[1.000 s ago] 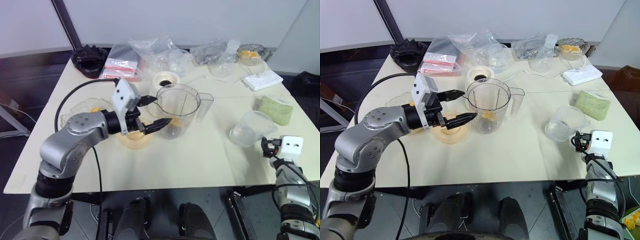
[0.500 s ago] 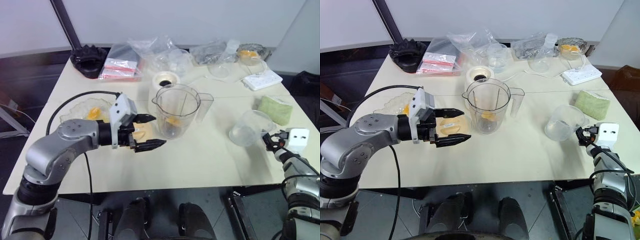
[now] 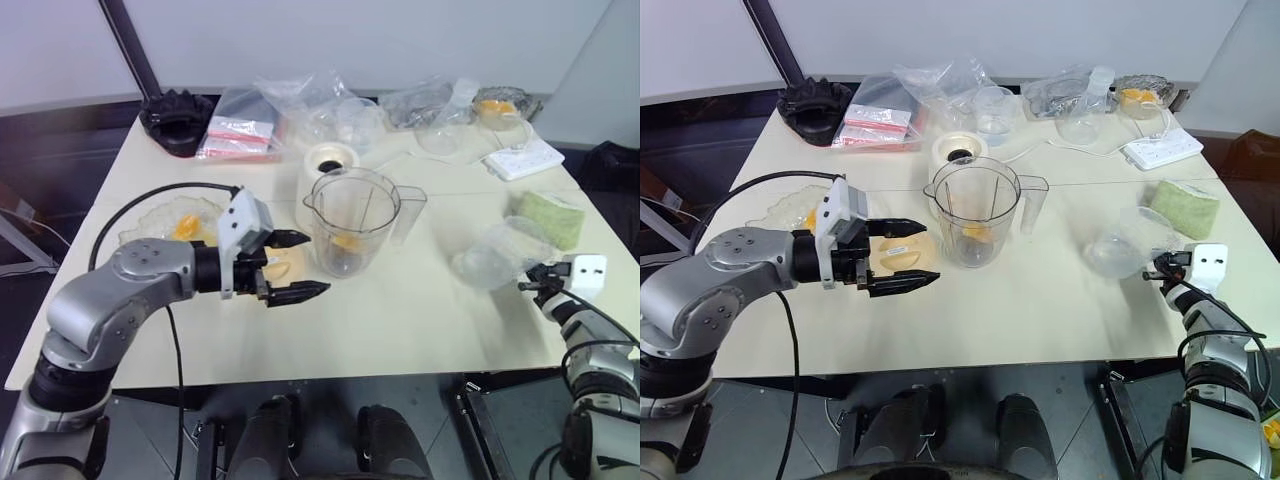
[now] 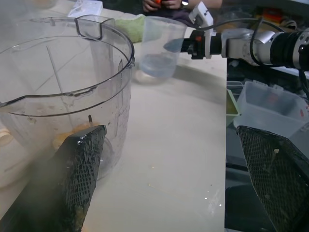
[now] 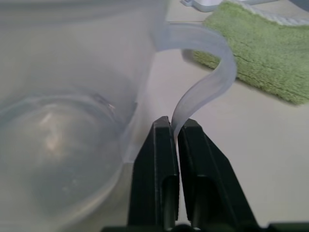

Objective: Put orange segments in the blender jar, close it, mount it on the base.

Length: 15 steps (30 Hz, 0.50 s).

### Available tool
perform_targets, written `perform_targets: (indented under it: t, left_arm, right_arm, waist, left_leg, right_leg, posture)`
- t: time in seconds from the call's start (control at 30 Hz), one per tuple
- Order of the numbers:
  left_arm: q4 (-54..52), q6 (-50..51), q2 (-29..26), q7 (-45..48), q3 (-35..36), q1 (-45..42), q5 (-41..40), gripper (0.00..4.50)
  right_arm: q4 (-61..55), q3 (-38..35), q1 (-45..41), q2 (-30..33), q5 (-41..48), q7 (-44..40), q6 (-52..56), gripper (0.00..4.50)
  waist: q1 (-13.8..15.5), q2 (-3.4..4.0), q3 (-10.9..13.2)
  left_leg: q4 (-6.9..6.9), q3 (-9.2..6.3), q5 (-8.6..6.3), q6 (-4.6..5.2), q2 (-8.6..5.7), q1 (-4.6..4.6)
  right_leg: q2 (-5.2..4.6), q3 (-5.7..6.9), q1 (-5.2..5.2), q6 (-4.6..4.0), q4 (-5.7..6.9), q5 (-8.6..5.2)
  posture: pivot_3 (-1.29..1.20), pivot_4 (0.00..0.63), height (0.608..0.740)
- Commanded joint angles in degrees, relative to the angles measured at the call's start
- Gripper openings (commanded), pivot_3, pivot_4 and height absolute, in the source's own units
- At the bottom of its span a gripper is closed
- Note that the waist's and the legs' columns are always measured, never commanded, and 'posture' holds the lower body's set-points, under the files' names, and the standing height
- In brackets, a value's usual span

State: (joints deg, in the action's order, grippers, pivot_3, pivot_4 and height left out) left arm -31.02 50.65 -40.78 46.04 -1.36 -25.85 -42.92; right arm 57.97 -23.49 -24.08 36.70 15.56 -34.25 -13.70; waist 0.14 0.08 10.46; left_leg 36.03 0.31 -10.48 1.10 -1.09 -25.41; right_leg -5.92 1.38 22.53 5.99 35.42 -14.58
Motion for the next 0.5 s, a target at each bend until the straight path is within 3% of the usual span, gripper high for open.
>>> perform_targets:
  t: [0.03,0.23,0.5]
  left_arm:
    - [-0.93,-0.92,-0.77,0.04,0.74,-0.18,0.33,4.50]
    - [-1.66,-0.61,-1.26,-0.28,1.45,0.57,-0.18,4.50]
    - [0.15,1.26,-2.55,0.00,5.84,-3.95,-4.79,4.50]
  right_arm:
    - [-0.14,-1.54,-1.09,0.72,1.56,-0.43,-0.96,0.02]
    - [-5.93,-0.93,-0.37,-0.72,2.71,1.35,2.22,0.02]
    - [-30.07,2.36,-2.89,4.38,-0.65,7.77,16.16,0.02]
  waist:
    - [0.08,0.00,0.00]
    - [0.03,0.00,0.00]
    - [0.08,0.18,0.11]
  left_leg:
    - [0.00,0.00,0.00,0.00,0.00,0.00]
    - [-0.01,0.00,0.00,0.00,0.01,0.00]
    - [-0.02,0.02,0.00,-0.01,0.01,-0.12]
  right_leg:
    - [0.00,0.00,0.00,0.00,0.00,0.00]
    - [-0.01,0.00,0.01,0.00,0.00,0.00]
    - [-0.05,-0.05,0.19,0.00,0.07,0.00]
  posture:
    - [0.00,0.150,0.740]
    - [0.00,0.150,0.740]
    - [0.00,0.150,0.740]
